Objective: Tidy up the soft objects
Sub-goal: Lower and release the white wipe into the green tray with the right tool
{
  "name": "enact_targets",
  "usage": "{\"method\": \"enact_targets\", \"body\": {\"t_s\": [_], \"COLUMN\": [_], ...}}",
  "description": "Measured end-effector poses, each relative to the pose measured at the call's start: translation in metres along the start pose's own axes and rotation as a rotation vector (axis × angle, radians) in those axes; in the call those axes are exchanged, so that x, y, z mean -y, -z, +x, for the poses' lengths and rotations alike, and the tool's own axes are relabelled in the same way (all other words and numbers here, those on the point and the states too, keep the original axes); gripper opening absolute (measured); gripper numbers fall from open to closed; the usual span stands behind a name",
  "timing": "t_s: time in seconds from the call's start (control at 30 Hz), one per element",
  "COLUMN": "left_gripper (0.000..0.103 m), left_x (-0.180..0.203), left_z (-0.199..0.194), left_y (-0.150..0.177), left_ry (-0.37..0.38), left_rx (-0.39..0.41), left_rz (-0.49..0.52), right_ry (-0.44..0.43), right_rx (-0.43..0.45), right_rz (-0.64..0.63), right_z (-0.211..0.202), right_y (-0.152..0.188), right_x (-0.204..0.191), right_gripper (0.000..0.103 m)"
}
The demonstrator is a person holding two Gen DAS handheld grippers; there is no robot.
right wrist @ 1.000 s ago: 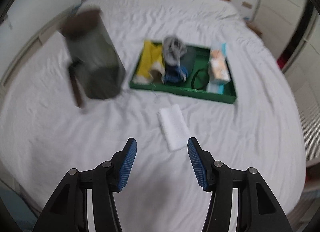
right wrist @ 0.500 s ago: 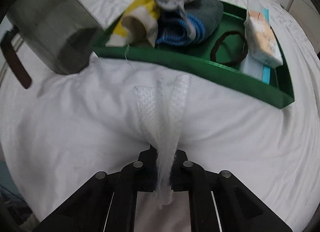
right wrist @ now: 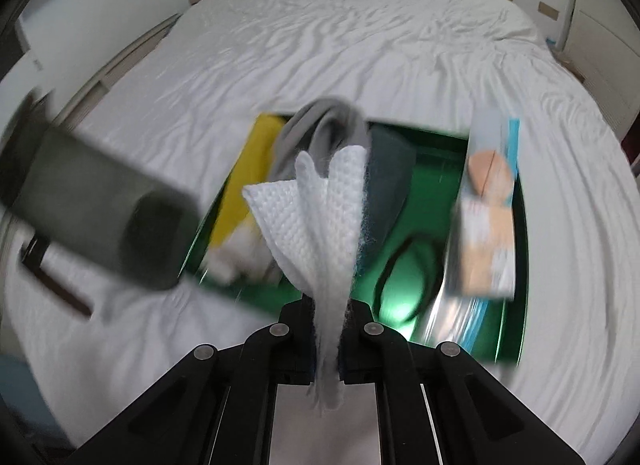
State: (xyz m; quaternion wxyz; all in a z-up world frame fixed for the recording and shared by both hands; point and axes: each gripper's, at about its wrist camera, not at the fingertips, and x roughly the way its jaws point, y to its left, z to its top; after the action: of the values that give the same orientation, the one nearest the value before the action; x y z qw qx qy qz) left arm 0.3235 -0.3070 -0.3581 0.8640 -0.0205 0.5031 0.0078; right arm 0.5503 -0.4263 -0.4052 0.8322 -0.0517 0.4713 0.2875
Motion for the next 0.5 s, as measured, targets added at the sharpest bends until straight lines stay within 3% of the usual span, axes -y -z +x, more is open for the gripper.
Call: {"method": "enact_targets", "body": {"t_s": [0.13, 0.27, 0.5], "left_gripper": [0.090, 0.090, 0.090], "left_x": [0.004, 0.007, 0.009], "left_z": [-0.001, -0.002, -0.004], "left_y": [-0.002, -0.003, -0.003], "left_ry": [-0.005, 0.007, 0.022], "left_rx": [-0.001, 0.000, 0.001], "left_rz": [0.016, 0.019, 0.015], "right_ry": [0.019, 0.036, 0.027], "right_rx": [-0.009, -0.012, 0.026], "right_rz": [0.030, 0.065, 0.091], "right_z": [0.028, 0.045, 0.032], "right_y": [-0.031, -0.043, -0.036], "right_x": [0.007, 0.014, 0.019], "right_gripper": [0.012, 0.053, 0.059]}}
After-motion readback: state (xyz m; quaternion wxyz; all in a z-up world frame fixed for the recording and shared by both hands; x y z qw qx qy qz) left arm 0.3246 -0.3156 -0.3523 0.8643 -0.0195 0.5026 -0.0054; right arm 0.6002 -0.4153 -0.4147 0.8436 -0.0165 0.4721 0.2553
